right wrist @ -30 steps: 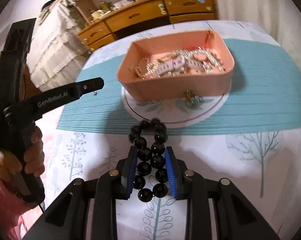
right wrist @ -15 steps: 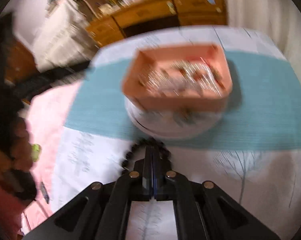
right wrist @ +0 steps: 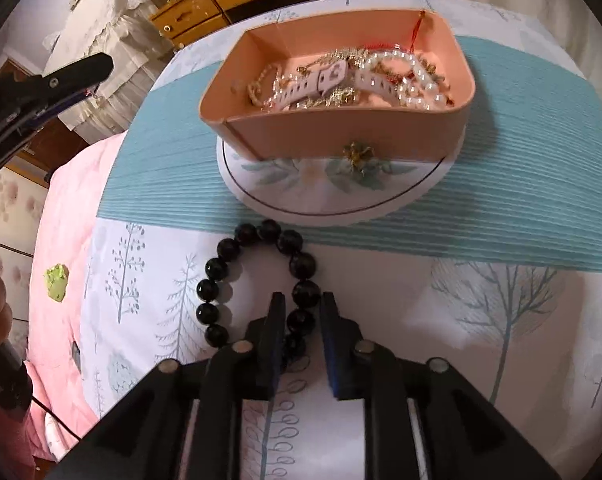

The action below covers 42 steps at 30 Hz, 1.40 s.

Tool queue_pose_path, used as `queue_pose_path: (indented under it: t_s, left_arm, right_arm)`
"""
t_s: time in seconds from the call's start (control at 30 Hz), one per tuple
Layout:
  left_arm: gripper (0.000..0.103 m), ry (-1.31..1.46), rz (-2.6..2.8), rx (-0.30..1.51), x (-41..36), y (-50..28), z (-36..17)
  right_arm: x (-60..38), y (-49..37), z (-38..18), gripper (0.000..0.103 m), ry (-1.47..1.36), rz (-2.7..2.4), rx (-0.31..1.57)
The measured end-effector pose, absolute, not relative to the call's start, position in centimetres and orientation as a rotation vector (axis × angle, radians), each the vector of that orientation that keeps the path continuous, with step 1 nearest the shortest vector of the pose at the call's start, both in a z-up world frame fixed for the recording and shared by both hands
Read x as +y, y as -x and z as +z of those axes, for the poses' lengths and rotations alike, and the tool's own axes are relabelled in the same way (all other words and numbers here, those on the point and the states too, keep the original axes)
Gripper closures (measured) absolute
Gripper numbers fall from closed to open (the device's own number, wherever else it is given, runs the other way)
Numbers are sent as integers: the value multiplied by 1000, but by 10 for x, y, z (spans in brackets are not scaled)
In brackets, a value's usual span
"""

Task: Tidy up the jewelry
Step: 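Carry the ring with the left tool over the tray while the right tool lifts the black bracelet toward it, then open the left tool to drop the ring into the tray while the right tool releases the black bracelet there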

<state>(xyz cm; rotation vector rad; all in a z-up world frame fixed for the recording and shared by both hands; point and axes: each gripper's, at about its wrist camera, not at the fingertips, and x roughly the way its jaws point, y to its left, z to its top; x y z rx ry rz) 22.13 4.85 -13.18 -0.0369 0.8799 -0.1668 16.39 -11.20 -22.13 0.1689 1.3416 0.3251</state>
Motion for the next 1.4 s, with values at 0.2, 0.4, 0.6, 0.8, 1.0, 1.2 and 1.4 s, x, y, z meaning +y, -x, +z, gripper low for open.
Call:
queue_pose_path:
  t_s: [0.2,0.4,0.6,0.8,1.0,1.2,1.4]
  left_arm:
    - [83,60,-169,881,44,-228,-139]
    - [83,95,-185,846,36,-233,-140]
    - [83,123,-229,811,22,-239,-139]
    - [83,126,-245,796,11,-247,-140]
    - [83,130,-254,803,4,-254,-142]
    - [42,125,-221,897,1,-261,-158]
    - [34,144,-191,914,11,-253,-165]
  right_arm:
    - [-119,-185,-196,89,-247,379,1279]
    - [-125,-204,-146,89,-251,484,1077]
    - [-140,-215,-108,89,-282,541,882]
    - [-154,-229,-90,89,-285,552,748]
    - [-162,-239,-96,92,-279,527,738]
    - [-168,-251,-124,91,-270,410,847]
    - [-178,-246,-141,84,-267,378,914]
